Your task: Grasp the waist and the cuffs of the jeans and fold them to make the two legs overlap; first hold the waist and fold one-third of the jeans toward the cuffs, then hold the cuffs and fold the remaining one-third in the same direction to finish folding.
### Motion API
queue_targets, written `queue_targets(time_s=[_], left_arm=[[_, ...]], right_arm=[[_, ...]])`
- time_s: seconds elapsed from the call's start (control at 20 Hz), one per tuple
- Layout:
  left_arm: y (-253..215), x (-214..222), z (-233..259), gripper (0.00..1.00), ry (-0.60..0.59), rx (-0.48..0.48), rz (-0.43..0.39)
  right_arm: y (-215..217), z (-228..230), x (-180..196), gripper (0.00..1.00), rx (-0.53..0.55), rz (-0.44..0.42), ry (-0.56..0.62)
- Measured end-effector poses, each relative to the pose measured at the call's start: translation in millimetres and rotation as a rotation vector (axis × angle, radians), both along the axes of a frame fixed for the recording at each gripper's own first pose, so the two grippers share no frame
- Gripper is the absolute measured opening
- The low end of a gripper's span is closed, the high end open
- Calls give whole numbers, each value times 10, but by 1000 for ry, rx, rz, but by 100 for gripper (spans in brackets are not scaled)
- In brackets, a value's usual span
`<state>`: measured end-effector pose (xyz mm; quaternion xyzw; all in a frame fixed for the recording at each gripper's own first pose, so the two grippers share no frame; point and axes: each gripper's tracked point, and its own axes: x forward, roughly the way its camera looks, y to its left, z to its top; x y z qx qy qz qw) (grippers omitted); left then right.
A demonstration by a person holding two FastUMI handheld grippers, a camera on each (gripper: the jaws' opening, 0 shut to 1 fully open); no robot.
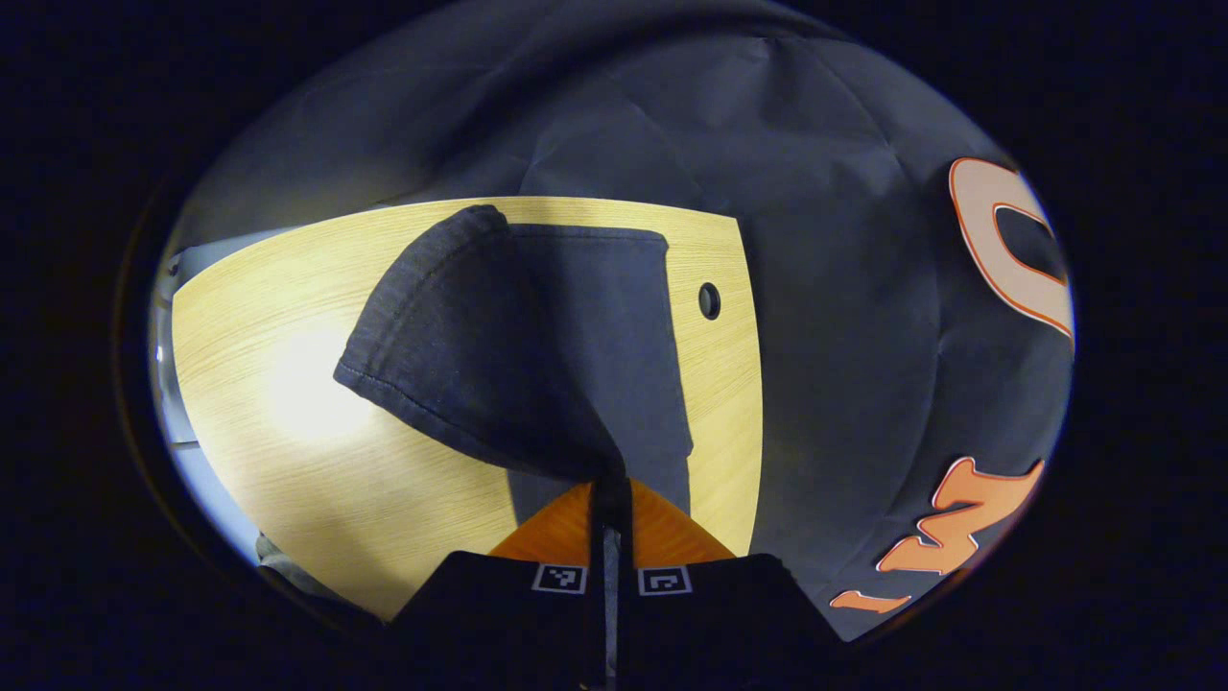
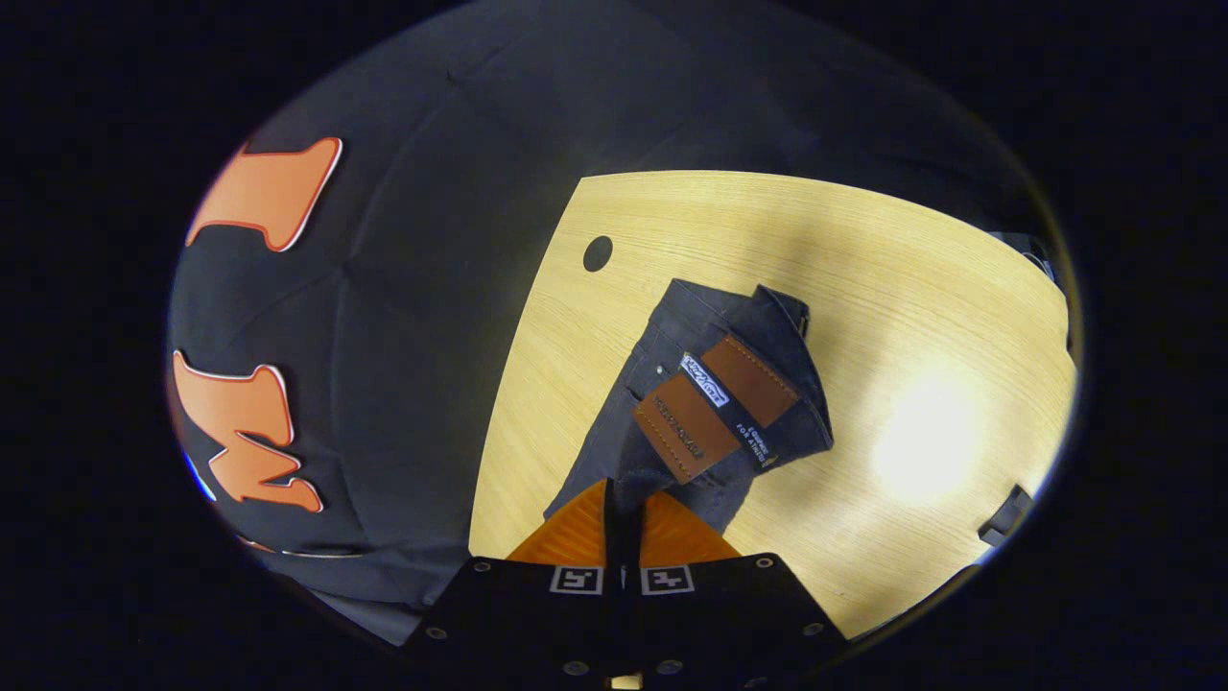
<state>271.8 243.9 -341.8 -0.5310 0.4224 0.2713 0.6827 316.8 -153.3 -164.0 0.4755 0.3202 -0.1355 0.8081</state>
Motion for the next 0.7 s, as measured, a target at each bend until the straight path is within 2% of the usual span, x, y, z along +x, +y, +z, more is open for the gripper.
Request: queue_targets(time_s=[0.25, 0.4, 0.5, 0.55, 0.6, 0.65, 0.7], left_arm=[[67, 496, -332, 5, 46, 25, -46], [113, 759, -543, 5, 60, 44, -62], [162, 887, -629, 17, 60, 61, -69], [198, 931, -585, 33, 51, 77, -76], [266, 988, -518, 48, 36, 105, -82], [342, 1106, -526, 51, 34, 147, -91], [424, 1159, -459, 59, 28, 198, -109]], right_arm=[[-28, -109, 476, 0, 28, -25, 38], [-72, -269, 696, 2, 1, -37, 79], [-18, -244, 861, 5, -26, -17, 55], [-5, -169, 958, 2, -37, -18, 25], [7, -21, 1087, 28, -45, -14, -32], [-10, 168, 1195, 45, -62, -20, -88], [-26, 346, 1247, 63, -88, -22, -125]])
